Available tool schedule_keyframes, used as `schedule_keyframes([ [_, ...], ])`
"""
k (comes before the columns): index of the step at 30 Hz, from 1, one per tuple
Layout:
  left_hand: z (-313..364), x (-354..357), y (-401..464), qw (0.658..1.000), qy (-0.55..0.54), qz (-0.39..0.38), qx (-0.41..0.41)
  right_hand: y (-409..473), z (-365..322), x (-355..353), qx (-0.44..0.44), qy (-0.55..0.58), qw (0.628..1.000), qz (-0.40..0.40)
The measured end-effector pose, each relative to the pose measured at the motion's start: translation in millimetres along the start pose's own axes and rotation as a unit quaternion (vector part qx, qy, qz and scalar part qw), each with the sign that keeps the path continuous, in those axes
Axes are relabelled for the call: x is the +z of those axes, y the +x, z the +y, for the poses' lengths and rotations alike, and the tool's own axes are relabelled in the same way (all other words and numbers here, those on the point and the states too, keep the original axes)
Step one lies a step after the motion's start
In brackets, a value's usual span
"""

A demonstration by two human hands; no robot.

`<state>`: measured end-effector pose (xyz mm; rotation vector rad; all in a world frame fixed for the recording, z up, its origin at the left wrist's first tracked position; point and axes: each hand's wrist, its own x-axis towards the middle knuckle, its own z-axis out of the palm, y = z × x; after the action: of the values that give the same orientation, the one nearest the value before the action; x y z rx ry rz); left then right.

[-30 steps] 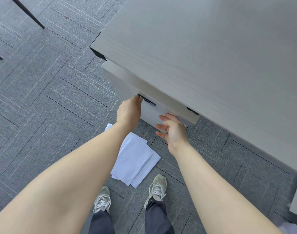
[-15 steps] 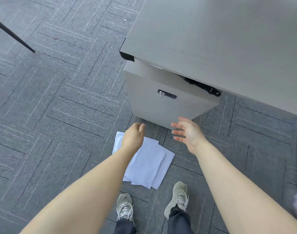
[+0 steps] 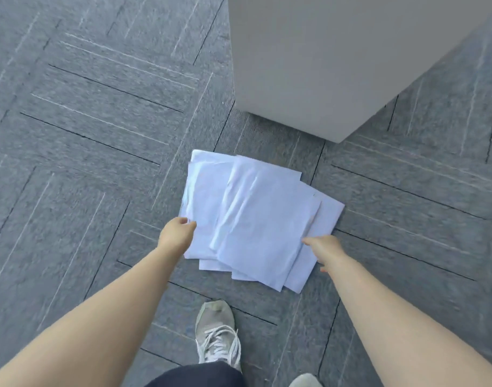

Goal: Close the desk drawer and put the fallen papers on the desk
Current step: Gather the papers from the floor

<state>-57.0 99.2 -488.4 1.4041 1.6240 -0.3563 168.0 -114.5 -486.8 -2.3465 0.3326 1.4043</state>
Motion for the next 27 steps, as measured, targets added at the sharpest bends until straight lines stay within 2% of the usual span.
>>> schedule_keyframes([
  [4, -28, 36, 81, 0.996, 0.042, 0.072, -0.008, 84, 39, 23, 0.033, 0.021, 0.997, 0.068],
  [8, -36, 56, 120, 0.988, 0.073, 0.136, -0.018, 118, 40, 43, 0.013, 0.057, 0.979, 0.196],
  [12, -40, 59, 124, 0.983, 0.056, 0.172, 0.012, 114, 19, 72, -0.061, 0.026, 0.977, 0.205],
  [15, -38, 71, 113, 0.984, 0.081, 0.155, 0.037, 105, 6, 90, -0.097, 0.04, 0.98, 0.167],
  [19, -33, 93, 101, 0.995, 0.006, 0.066, 0.071, 99, -4, 107, -0.096, 0.059, 0.99, 0.087],
  [22, -31, 98, 100, 0.996, 0.013, 0.039, 0.082, 101, -7, 112, -0.112, 0.047, 0.989, 0.08],
  [25, -30, 100, 94, 0.996, -0.055, -0.017, 0.07, 98, -9, 112, -0.118, 0.071, 0.988, 0.074],
  [27, -31, 99, 88, 0.991, -0.098, -0.043, 0.079, 93, -8, 111, -0.13, 0.135, 0.981, 0.045],
])
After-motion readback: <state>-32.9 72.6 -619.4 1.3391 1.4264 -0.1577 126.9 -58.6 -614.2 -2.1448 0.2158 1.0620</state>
